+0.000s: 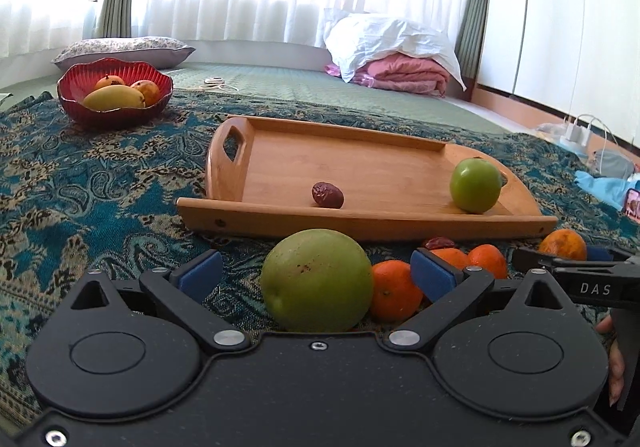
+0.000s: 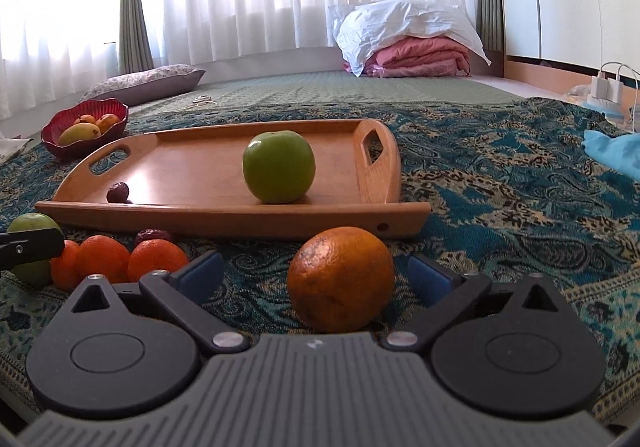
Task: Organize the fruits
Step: 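Grasp the large orange with the right gripper while the left grasps the pomelo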
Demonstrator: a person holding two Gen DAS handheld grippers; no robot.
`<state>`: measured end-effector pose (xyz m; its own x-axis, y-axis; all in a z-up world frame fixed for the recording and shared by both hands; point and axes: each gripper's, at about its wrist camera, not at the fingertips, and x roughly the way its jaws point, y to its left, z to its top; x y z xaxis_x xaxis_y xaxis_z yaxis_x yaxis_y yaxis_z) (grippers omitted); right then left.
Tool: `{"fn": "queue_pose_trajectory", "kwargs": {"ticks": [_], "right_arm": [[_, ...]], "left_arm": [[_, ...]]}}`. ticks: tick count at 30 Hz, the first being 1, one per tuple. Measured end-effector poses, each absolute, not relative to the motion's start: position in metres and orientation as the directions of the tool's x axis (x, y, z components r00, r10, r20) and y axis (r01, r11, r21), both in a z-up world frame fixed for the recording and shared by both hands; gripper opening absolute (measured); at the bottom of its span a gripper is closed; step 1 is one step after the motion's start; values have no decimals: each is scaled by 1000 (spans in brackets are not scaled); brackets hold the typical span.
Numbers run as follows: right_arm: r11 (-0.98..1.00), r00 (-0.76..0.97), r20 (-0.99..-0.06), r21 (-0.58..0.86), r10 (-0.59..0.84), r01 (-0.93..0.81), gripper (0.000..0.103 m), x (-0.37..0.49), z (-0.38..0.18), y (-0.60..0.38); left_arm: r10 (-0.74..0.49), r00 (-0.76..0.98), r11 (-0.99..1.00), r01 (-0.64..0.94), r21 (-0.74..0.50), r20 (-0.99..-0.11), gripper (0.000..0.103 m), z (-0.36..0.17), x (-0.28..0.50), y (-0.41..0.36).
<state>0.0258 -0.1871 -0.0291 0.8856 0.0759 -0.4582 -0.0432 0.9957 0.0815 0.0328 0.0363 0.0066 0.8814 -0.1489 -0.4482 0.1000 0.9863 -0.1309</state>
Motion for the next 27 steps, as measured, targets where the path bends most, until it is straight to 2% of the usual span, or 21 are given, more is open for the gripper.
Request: {"fn": "queue_pose_trajectory", "kwargs": {"ticks": [12,16,20,22,23,25,27], "right_arm": [[999,885,-462,10,50,-51,103,26,-40,-178],[999,887,-458,13,52,-52,103,25,-41,-179],[999,889,-456,3,49,-54,103,25,-42,-179],[998,889,-456,1,50,-56,103,25,-43,-179],[998,889,-455,1,51,-56,103,25,-43,-178],[998,889,-455,0,50,-56,103,25,-43,-178],[998,890,-453,-1,50,-57,103,24,-43,-178]], "left_arm": [[-123,901,990,81,-117,-416,100,1,20,39],[-138,896,989,98,-114,-421,87,4,18,37],[-148,893,987,103,-127,-424,80,6,17,35],[-161,892,984,112,-137,-423,70,7,17,35],[-166,891,983,117,-139,-422,68,7,16,34],[-136,896,989,98,-110,-424,55,9,16,32],[-128,894,991,98,-91,-430,55,9,17,31]]}}
